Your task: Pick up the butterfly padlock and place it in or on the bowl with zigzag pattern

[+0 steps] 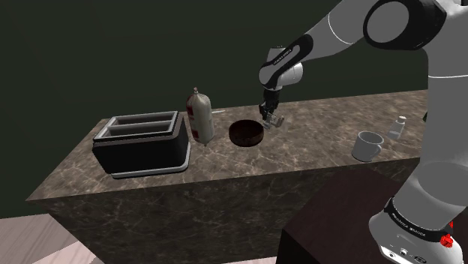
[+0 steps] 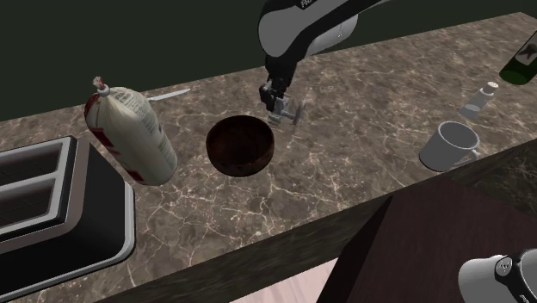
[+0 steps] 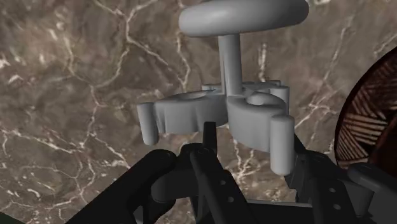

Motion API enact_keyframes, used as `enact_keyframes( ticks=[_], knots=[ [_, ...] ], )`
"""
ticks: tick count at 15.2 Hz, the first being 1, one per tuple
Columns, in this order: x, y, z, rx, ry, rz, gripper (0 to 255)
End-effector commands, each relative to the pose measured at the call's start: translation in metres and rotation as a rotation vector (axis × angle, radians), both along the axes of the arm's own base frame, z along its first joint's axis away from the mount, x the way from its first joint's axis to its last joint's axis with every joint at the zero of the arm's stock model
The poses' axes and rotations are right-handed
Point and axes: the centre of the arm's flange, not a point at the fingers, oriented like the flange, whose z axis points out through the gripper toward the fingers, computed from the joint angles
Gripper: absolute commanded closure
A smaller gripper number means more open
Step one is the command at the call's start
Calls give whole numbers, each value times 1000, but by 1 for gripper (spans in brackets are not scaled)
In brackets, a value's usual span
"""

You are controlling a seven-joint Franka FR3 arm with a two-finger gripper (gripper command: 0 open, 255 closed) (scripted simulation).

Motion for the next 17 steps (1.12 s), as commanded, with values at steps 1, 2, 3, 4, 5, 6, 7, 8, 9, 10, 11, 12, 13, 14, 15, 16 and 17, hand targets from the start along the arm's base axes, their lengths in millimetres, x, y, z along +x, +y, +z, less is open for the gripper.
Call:
enact_keyframes(
  ticks=[1,2,3,4,5,6,7,8,9,10,11,12,13,14,15,16,17],
  knots=[
    [-7,8,-22,18,70,11,255],
    [-7,15,-22,18,70,10,255],
    [1,14,-28,18,69,10,255],
    [-12,6,-26,19,70,11,255],
    [-12,6,-21,19,70,11,255],
    [-12,6,-15,19,70,11,255],
    [-12,6,-10,19,70,11,255],
    [-12,6,-5,19,70,11,255],
    [-12,6,0,19,70,11,255],
    [-12,6,6,19,70,11,255],
    [-12,6,11,19,70,11,255],
    [-12,6,16,19,70,11,255],
    [-12,6,21,19,70,11,255],
    [-12,6,27,19,70,11,255],
    [-12,6,32,19,70,11,255],
    [-12,6,37,19,70,11,255],
    [-12,6,43,19,70,11,255]
  ],
)
